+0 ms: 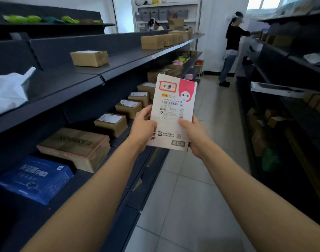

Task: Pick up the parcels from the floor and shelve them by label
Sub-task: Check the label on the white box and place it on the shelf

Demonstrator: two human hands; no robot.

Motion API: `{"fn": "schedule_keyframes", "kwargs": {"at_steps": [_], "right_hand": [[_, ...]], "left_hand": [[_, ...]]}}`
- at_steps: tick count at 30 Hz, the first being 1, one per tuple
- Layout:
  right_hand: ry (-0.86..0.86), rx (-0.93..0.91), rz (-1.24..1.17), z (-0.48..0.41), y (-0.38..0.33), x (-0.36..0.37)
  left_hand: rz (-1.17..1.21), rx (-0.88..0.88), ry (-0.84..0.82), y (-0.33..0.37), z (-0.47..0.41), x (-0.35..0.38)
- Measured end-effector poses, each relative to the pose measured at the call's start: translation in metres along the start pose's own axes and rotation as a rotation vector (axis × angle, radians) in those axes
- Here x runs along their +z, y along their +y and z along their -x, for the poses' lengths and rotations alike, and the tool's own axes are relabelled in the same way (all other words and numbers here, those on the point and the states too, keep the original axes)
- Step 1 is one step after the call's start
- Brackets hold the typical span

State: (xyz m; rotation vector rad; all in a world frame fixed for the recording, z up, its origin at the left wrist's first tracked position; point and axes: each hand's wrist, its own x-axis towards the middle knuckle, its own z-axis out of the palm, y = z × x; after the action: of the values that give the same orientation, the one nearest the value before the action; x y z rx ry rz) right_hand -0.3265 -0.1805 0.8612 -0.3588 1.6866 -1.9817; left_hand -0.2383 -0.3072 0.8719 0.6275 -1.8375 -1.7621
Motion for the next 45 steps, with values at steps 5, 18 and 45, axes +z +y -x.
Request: {"fn": "schedule_keyframes", "kwargs": {"at_steps": [5, 18, 45], "right_hand": [[-0.053, -0.054, -0.025, -0.024, -0.012, -0.008], [-0.11, -0.157, 0.027, -0.092, -0.033, 0.026], [0.096, -0.345, 0.14, -0.253, -0.094, 0.063]], "left_hand": [[0.04, 0.036, 0.026, 0.014, -0.011, 0.013], [0.141, 0.09, 0.105, 0.03, -0.078, -0.01], [-0.029, 0.202, 0.1, 0.067, -0.236, 0.003]]}}
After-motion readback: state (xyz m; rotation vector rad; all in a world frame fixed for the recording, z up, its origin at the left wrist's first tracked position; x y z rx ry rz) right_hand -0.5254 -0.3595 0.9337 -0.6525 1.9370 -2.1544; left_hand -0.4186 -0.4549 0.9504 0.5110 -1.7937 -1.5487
